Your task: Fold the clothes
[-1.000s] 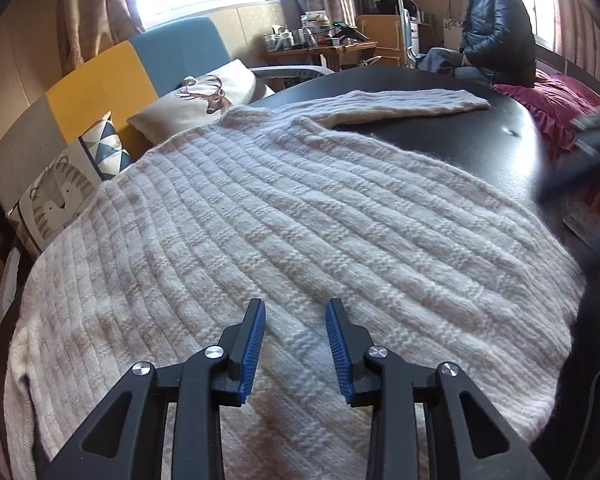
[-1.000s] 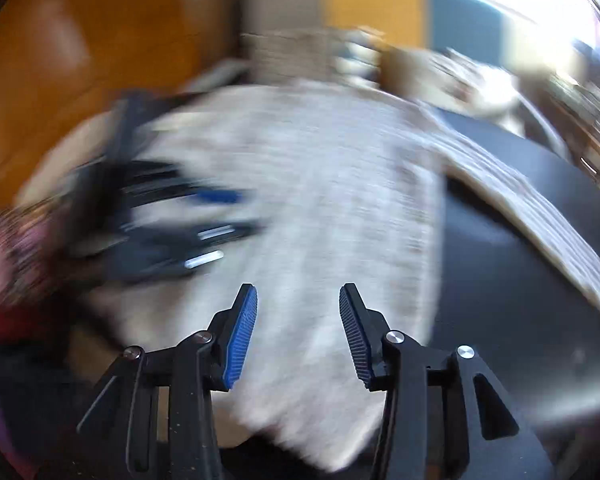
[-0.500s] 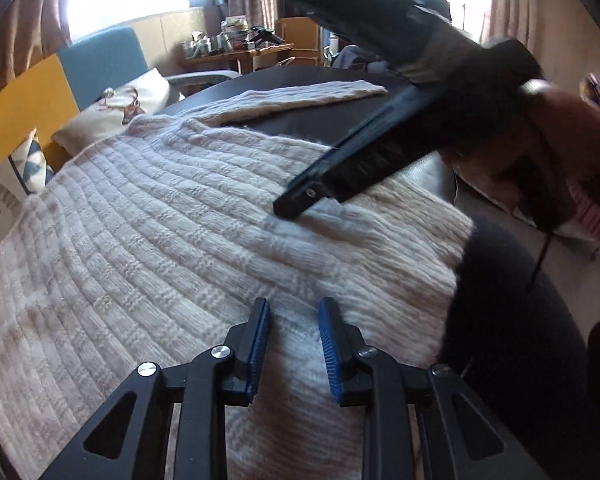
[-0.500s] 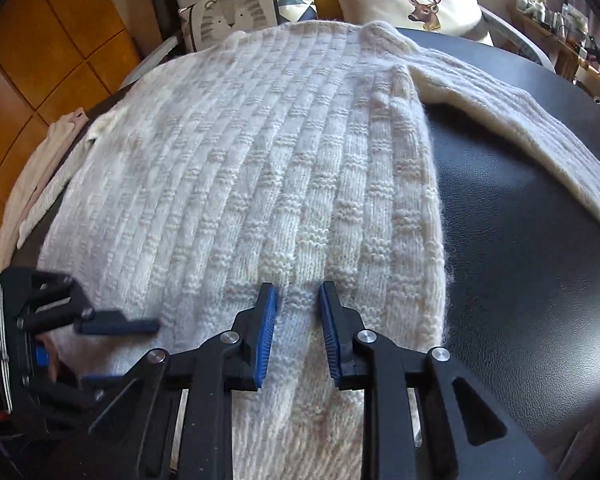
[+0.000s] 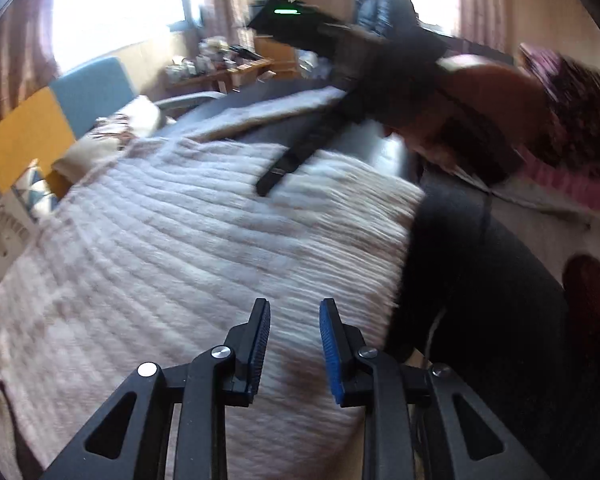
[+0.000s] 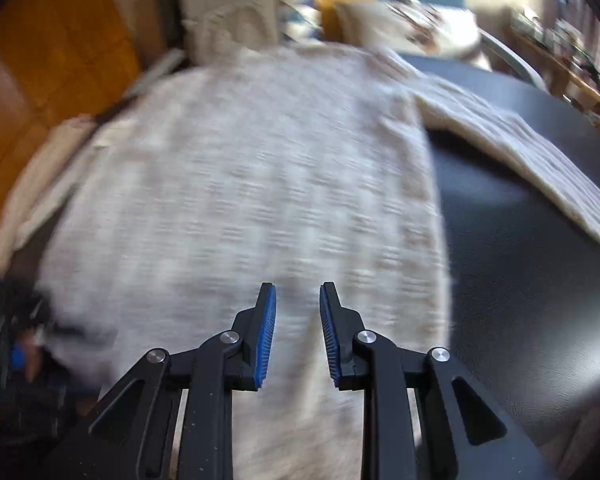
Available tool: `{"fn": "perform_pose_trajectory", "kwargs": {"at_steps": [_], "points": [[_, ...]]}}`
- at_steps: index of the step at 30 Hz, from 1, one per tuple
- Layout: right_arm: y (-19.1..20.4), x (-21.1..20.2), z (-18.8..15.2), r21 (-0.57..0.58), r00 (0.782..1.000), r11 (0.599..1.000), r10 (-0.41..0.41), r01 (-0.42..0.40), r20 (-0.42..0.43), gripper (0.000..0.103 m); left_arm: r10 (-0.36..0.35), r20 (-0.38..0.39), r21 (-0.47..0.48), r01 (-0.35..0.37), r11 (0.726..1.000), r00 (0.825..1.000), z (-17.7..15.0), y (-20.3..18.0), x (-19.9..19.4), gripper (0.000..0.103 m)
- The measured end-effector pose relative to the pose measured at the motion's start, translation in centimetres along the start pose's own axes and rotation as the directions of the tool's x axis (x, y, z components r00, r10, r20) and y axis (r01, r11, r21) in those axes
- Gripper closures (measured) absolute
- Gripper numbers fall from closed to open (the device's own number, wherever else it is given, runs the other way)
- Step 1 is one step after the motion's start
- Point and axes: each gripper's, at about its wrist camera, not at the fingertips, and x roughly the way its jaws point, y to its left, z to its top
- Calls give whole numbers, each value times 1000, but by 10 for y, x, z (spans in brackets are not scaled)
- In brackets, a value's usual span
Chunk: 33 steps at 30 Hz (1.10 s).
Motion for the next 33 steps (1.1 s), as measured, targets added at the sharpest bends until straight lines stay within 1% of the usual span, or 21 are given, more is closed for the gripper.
{"fn": "perform_pose_trajectory", "kwargs": {"at_steps": [1,2,3,4,6,7,9,11,15,17,19,20,21,23,24,26,27,30,31,33], "points": [[10,-2,-2,-38,1000,999,21,-21,-4,79,42,10,-42,-41,998,999,2,12,-1,76],[19,-3,-5,-78,999,996,38,-38,-12,79,92,8,-85,-91,992,996,4,25,1,76],[30,2,-9,-132,999,991,22,-27,-38,79,142,4,-127,-140,982,990,6,37,3,76],[40,7,-13,-184,998,983,4,-15,-62,79,181,-19,-155,-182,971,983,5,47,8,76],[49,5,-29,-258,997,965,-53,35,-61,79,241,-92,-186,-254,949,966,-1,62,23,76],[53,5,-37,-295,995,954,-81,60,-58,79,258,-107,-192,-274,942,960,-5,66,26,76],[60,3,-53,-363,990,925,-135,108,-51,79,272,-101,-191,-287,939,957,-16,66,27,75],[52,-6,-71,-361,987,924,-153,126,-46,79,279,-95,-200,-293,935,955,-22,66,24,73],[28,-19,-89,-279,988,953,-144,121,-64,79,267,-84,-227,-280,933,960,-25,69,24,71],[24,-21,-89,-250,989,962,-134,113,-70,79,249,-87,-244,-263,933,965,-25,74,27,71],[29,-23,-78,-259,991,961,-117,98,-60,79,226,-94,-265,-244,933,969,-23,80,26,71],[32,-25,-72,-263,993,960,-108,90,-54,79,227,-95,-270,-245,931,969,-22,81,24,71],[34,-26,-66,-266,994,960,-100,84,-46,78,237,-93,-272,-254,928,967,-22,81,20,71],[39,-29,-50,-245,996,965,-85,87,21,77,264,-84,-274,-277,921,961,-23,82,10,71],[41,-26,-39,-238,995,967,-87,96,48,77,290,-71,-275,-298,914,954,-24,83,3,71],[48,-15,-23,-234,991,964,-116,129,68,77,337,-67,-275,-343,898,939,-27,88,-5,71],[49,-7,-15,-226,991,966,-114,126,64,77,355,-82,-277,-363,890,931,-30,91,-5,71],[53,15,0,-185,994,977,-101,107,38,77,392,-156,-286,-422,860,907,-44,104,-1,71],[52,23,2,-177,994,978,-109,112,25,77,395,-173,-292,-430,854,902,-49,108,0,71],[46,35,0,-158,992,980,-126,123,-10,76,383,-158,-324,-414,851,910,-63,110,-7,71]]}}
